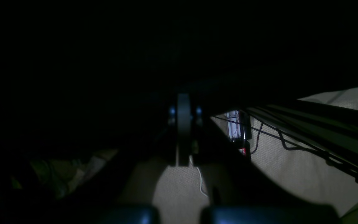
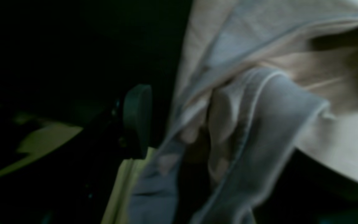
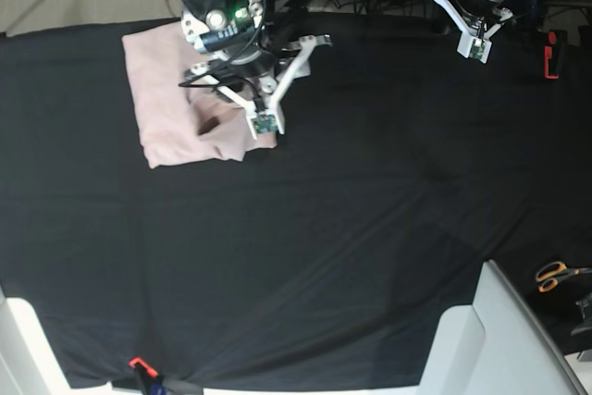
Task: Fold the T-shirt properly
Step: 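Press and release the folded stack with the right gripper, then lift, then reach the left gripper to the folded shirt's collar edge and grasp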
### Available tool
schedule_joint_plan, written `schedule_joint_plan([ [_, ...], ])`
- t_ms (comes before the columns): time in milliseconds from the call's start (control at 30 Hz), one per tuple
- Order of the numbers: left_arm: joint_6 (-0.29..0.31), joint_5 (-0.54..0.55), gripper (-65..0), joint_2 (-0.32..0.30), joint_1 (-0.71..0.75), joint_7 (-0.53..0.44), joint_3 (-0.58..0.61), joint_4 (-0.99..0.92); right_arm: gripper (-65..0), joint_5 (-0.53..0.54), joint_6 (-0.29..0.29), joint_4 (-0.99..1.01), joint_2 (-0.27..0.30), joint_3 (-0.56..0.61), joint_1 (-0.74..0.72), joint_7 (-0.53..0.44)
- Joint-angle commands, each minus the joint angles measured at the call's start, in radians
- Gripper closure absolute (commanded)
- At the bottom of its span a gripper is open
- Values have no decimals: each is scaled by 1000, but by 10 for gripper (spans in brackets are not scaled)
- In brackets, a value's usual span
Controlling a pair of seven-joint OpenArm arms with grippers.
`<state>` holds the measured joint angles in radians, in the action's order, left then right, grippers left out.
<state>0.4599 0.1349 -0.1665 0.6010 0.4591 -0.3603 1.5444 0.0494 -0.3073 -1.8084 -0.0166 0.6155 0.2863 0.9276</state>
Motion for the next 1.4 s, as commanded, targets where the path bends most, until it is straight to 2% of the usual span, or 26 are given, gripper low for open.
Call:
schedule_joint_plan([
  [0,1,1,0,-6,7,-3,-4,9,-300,13,10,-26,-7,7,-11,-12],
  [167,1,1,0,-6,6,-3,-4,9,-300,20,196,-92,-7,5,-19,-11],
  [267,1,1,0,-8,6,-3,-4,9,-299,20,253,-170,11,2,-19,6],
  [467,1,1,0,-8,6,-3,-4,9,-299,17,251,-167,25,-4,-49,138],
  [533,1,1,0,-9,6,-3,-4,9,-299,17,251,-169,28,-6,-35,138],
  [667,1,1,0,-9,6,-3,-4,9,-299,17,250,-202,50,-56,6,48],
  [767,1,1,0,-9,7,-3,-4,9,-282,17,250,-202,51,-119,29,32],
  [833,1,-1,0,-9,9,-3,-4,9,-210,17,250,-202,51,-182,54,0],
  [933,1,-1,0,-9,10,-3,-4,9,-14,19,251,-190,51,-297,87,-87],
  [967,1,-1,0,-9,10,-1,0,9,0,20,256,-186,51,-334,97,-114],
  [1033,1,-1,0,-9,9,2,42,9,-27,22,259,-153,50,-377,104,-147],
  [1233,1,-1,0,-6,6,4,122,15,-5,22,259,15,50,-443,95,-232],
  [1367,1,-1,0,-6,6,4,131,14,-2,22,259,60,50,-489,104,-244],
])
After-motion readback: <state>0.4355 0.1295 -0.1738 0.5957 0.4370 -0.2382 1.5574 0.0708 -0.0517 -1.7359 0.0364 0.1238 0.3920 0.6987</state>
